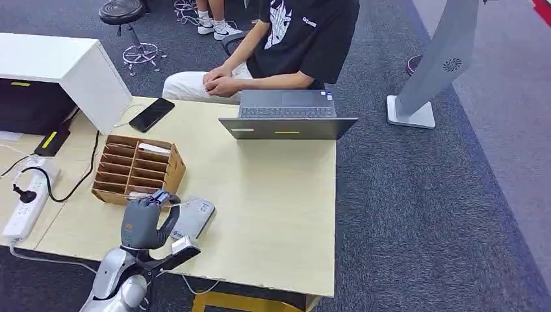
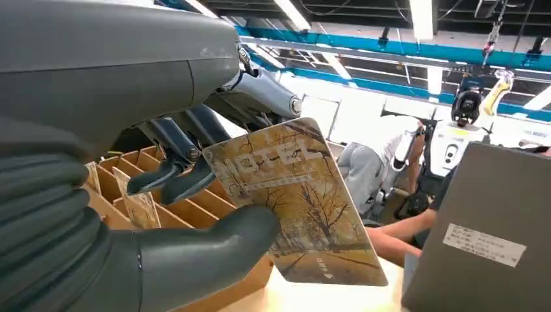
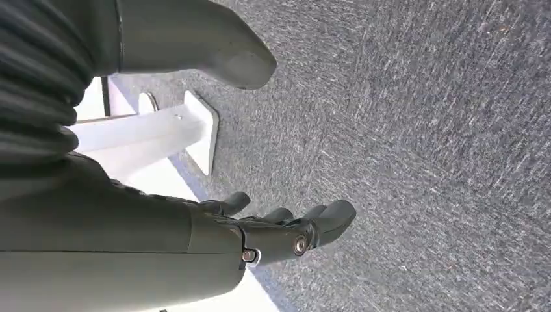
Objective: Pass the card to the sensor for recognition and then transmit it.
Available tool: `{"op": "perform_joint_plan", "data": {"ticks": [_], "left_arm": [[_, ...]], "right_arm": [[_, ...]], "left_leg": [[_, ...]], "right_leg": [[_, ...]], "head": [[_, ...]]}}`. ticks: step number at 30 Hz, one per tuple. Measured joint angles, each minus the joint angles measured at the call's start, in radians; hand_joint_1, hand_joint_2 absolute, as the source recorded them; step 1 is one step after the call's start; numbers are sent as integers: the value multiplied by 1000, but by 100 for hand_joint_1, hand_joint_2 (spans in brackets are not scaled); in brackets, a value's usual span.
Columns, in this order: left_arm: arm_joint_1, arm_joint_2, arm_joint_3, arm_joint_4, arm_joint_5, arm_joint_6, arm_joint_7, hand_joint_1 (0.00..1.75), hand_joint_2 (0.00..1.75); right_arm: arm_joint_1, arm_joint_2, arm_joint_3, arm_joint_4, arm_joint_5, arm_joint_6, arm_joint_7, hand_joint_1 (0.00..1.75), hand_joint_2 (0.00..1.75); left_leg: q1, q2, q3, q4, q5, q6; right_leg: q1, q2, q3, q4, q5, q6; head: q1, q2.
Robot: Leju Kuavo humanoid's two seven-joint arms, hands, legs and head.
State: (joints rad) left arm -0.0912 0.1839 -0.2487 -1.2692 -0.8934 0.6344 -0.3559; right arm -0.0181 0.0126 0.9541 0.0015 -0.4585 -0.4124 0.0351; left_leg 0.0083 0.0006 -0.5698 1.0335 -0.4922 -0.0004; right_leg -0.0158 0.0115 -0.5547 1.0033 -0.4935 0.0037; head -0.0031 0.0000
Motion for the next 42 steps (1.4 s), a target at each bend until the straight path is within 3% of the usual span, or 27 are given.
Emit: {"op": "perform_joint_plan", "data": {"ticks": [4,9,11,25,42], "left_arm": [[0,0,-5,2,-21,-3,32,175,175],[-7,18,-5,19,-117,-48,197,175,175],[-13,29,-4,41,-117,-56,218,175,175],[-24,44,37,175,-112,-45,220,175,175],[-30,44,42,199,-108,-43,204,175,175]], "right_arm": [[0,0,1,0,-3,0,0,0,175],[3,0,8,0,-24,-2,-2,0,175],[5,0,9,0,-33,-2,0,0,175],[8,-1,24,3,-35,-6,-8,0,175],[8,-1,25,3,-39,-45,18,0,175]], "left_leg": [[0,0,0,0,0,0],[0,0,0,0,0,0],[0,0,0,0,0,0],[0,0,0,0,0,0],[0,0,0,0,0,0]], "right_leg": [[0,0,0,0,0,0],[0,0,0,0,0,0],[0,0,0,0,0,0],[0,0,0,0,0,0],[0,0,0,0,0,0]], "head": [[0,0],[0,0],[0,0],[0,0],[0,0]]}}
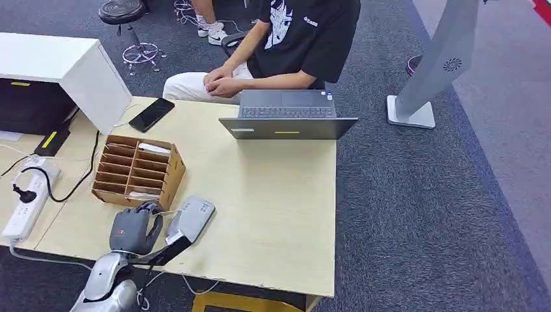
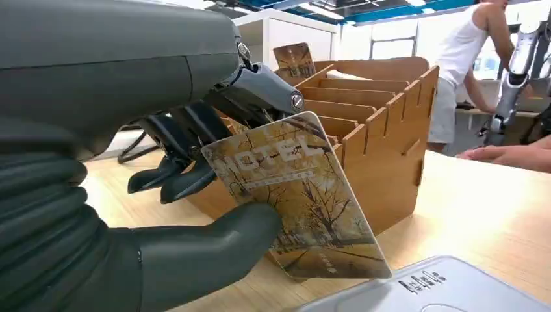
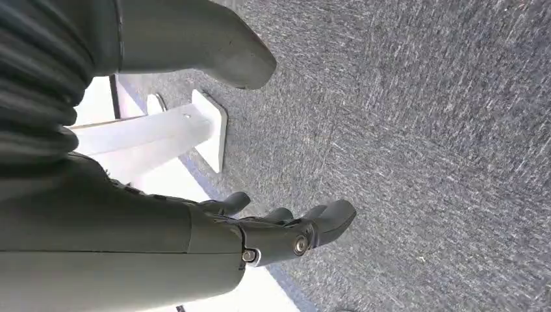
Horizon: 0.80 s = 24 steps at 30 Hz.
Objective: Pass the card to the sensor for recognition and then transmit it.
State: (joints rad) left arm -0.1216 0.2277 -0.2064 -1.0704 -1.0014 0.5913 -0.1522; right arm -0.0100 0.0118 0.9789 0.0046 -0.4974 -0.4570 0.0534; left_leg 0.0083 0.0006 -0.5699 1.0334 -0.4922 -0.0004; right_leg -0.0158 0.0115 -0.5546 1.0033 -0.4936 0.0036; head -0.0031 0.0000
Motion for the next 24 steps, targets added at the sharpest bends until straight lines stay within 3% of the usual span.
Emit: {"op": "perform_joint_plan", "data": {"ticks": [13,17,24], "left_arm": [[-4,-11,0,0,-6,1,-18,175,175],[-31,-48,-8,12,-25,4,-45,175,175],[-63,-101,-57,26,-33,2,-34,175,175]], "right_arm": [[-1,0,10,0,-10,-24,11,0,175],[-5,0,23,0,-8,-35,28,0,175],[-11,0,35,0,-16,-33,20,0,175]], "left_leg": [[0,0,0,0,0,0],[0,-1,0,0,0,0],[0,-1,0,1,0,0]], "right_leg": [[0,0,0,0,0,0],[0,0,0,0,0,0],[0,0,0,0,1,1]], "head": [[0,0],[0,0],[0,0]]}}
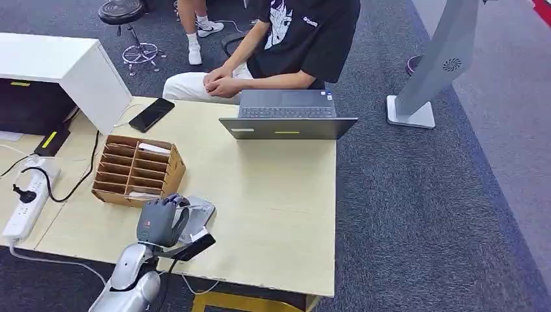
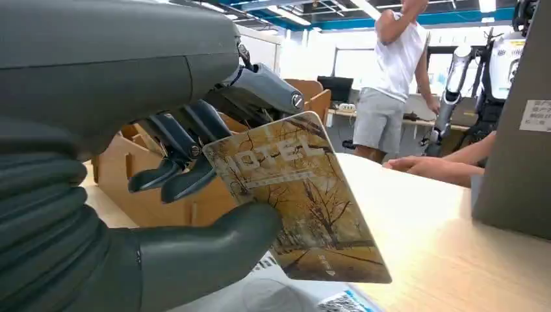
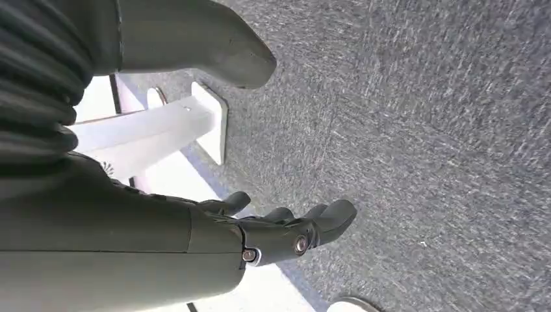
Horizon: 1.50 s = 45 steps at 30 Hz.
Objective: Pass the card to the sensor for recognition and then transmit it.
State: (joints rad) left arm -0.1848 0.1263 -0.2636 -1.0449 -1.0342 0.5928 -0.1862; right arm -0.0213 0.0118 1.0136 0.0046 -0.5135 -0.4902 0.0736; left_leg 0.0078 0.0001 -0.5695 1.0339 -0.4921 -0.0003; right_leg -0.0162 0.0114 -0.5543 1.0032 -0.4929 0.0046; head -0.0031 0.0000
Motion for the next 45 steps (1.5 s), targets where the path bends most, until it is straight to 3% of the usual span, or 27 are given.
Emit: {"op": "perform_joint_plan", "data": {"ticks": [20,24,28,34,38,45], "left_arm": [[-1,-3,-26,36,11,-52,19,175,175],[-1,6,-26,33,17,-26,34,175,175],[-1,77,-5,-52,72,15,52,175,175],[-34,214,142,-257,17,52,61,175,175],[-56,259,217,-335,5,58,61,175,175],[-79,303,256,-393,-48,86,73,175,175]], "right_arm": [[2,0,15,0,-19,20,-2,0,175],[4,0,18,0,-35,21,-3,0,175],[12,0,23,2,-52,16,-3,0,175],[19,-1,35,5,-53,11,0,0,175],[19,-1,40,5,-53,9,0,0,175],[13,-1,50,5,-67,9,-4,0,175]], "left_leg": [[0,0,1,0,0,0],[0,0,2,0,0,0],[3,0,1,0,1,-1],[4,0,0,-1,2,-2],[3,0,0,-1,2,-2],[3,0,0,-1,2,-2]], "right_leg": [[0,0,1,0,0,0],[0,0,2,0,0,0],[2,0,1,0,0,-1],[4,0,0,1,0,-1],[3,0,1,0,0,-1],[3,0,1,0,1,-1]], "head": [[0,0],[0,0],[0,0],[0,0],[0,0],[0,0]]}}
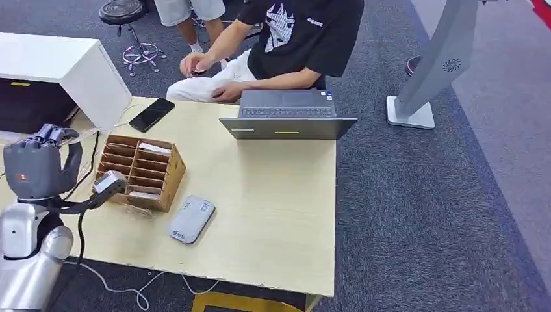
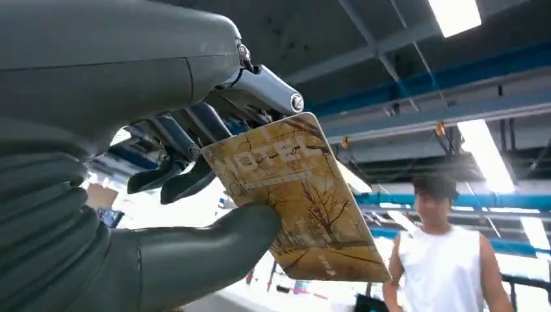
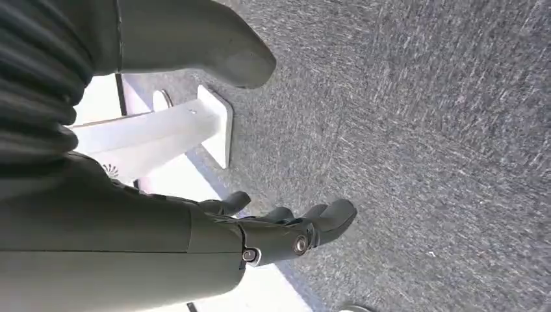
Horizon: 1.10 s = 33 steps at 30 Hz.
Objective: Pass the card to the sensor for recognition and then transmit it.
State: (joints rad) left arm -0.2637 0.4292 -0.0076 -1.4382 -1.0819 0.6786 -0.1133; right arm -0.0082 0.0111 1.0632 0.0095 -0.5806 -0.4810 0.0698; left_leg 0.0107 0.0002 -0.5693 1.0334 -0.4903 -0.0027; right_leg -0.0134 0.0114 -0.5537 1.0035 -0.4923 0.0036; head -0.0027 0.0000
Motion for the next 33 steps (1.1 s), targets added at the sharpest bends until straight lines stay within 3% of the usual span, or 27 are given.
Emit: {"op": "perform_joint_plan", "data": {"ticks": [22,26,30,33], "left_arm": [[-136,66,5,23,-2,-33,24,175,175],[-184,78,5,57,1,-71,56,175,175],[-297,91,5,145,96,-159,85,175,175],[-356,99,5,195,124,-180,92,175,175]], "right_arm": [[-19,-5,33,0,-36,11,4,0,175],[-20,-8,43,0,-39,12,4,0,175],[-21,-10,57,0,-60,8,3,0,175],[-22,-10,62,0,-69,7,2,0,175]], "left_leg": [[0,0,0,0,0,0],[0,0,0,0,0,0],[0,0,0,0,1,0],[0,2,0,0,1,0]], "right_leg": [[0,0,0,0,0,0],[0,0,-1,0,0,0],[0,0,-1,0,1,-1],[0,3,-2,0,1,-1]], "head": [[0,0],[0,0],[0,0],[-1,0]]}}
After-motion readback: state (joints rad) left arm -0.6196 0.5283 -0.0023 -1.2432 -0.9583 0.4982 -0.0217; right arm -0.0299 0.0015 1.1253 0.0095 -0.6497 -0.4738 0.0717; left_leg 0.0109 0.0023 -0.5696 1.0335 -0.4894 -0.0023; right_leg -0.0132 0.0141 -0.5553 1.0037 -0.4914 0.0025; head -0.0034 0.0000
